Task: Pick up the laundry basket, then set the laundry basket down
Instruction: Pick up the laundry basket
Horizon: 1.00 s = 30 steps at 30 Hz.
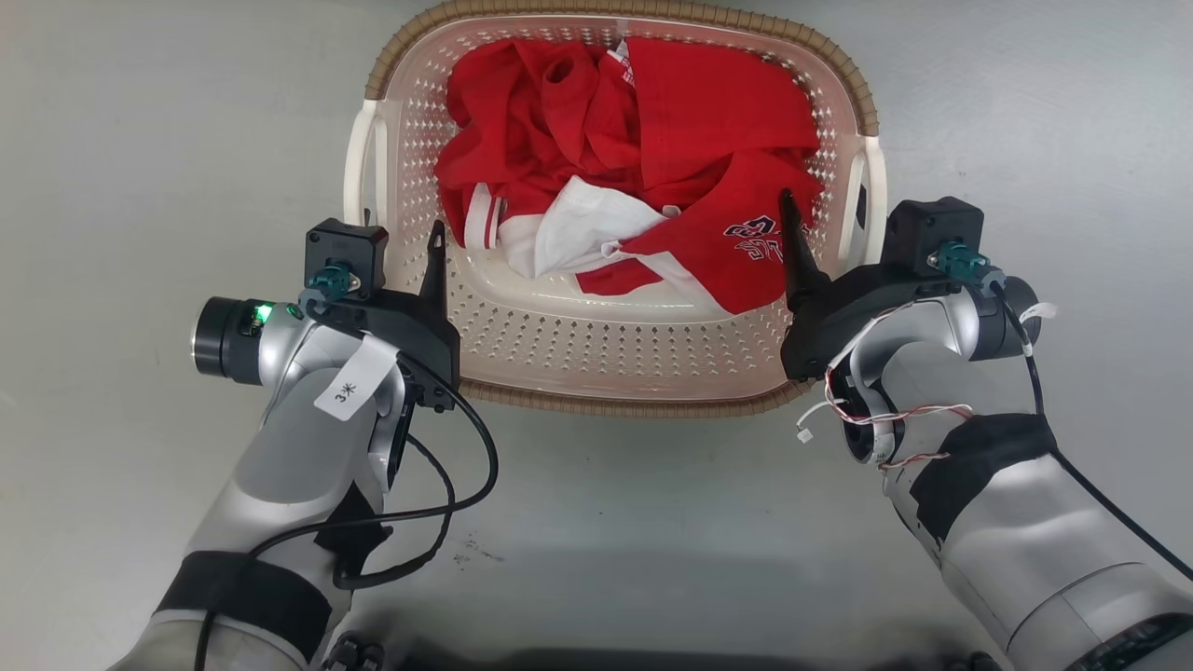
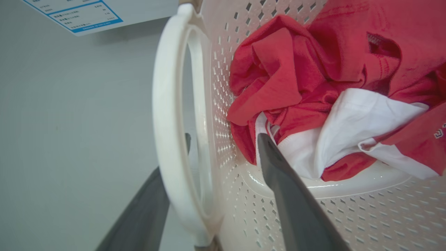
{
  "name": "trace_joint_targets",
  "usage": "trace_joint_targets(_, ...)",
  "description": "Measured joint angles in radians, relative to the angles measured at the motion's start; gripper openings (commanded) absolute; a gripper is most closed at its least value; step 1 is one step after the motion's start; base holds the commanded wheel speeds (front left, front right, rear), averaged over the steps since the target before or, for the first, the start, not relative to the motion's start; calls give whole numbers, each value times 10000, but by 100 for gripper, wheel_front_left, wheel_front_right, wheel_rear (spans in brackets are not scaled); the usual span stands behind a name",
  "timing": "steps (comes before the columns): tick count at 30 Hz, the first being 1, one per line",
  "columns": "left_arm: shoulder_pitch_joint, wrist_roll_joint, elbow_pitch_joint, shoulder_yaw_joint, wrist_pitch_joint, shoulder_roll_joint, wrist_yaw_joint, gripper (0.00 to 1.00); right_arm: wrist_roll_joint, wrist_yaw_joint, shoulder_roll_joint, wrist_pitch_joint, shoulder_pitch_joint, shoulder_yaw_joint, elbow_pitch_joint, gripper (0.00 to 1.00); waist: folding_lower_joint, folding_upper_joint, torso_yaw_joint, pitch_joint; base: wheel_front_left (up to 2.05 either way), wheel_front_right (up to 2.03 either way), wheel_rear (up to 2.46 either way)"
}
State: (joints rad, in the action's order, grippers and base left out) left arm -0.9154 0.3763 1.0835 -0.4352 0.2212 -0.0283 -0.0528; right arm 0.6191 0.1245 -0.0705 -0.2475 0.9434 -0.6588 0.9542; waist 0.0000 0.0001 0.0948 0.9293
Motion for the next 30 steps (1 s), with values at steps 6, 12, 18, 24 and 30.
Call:
trace_joint_targets(6,2,313,40,-449,-176,-190,-73,0,349,88,-134,-4,119,-86,313,0,0,-1,-2,-62,0,0,0)
trace_joint_targets(12,13,692,-56,-863,-280,-174,-105,0,441,90,-165,-2,303,-291,575,0,0,0,-31,-120,0,0,0)
trace_joint_targets(18,89,1202,-272,-1348,-464,-180,-259,0,702,163,-230,4,302,-535,817,0,1,0,-72,-262,0,0,0)
trace_joint_targets(24,263,1570,-328,-1661,-594,-196,-330,0,880,163,-232,8,288,-688,963,0,1,0,-81,-558,0,0,0)
trace_joint_targets(30,526,1942,-376,-1939,-662,-194,-391,0,1053,163,-228,8,198,-842,1164,0,0,-1,-71,-936,0,0,0)
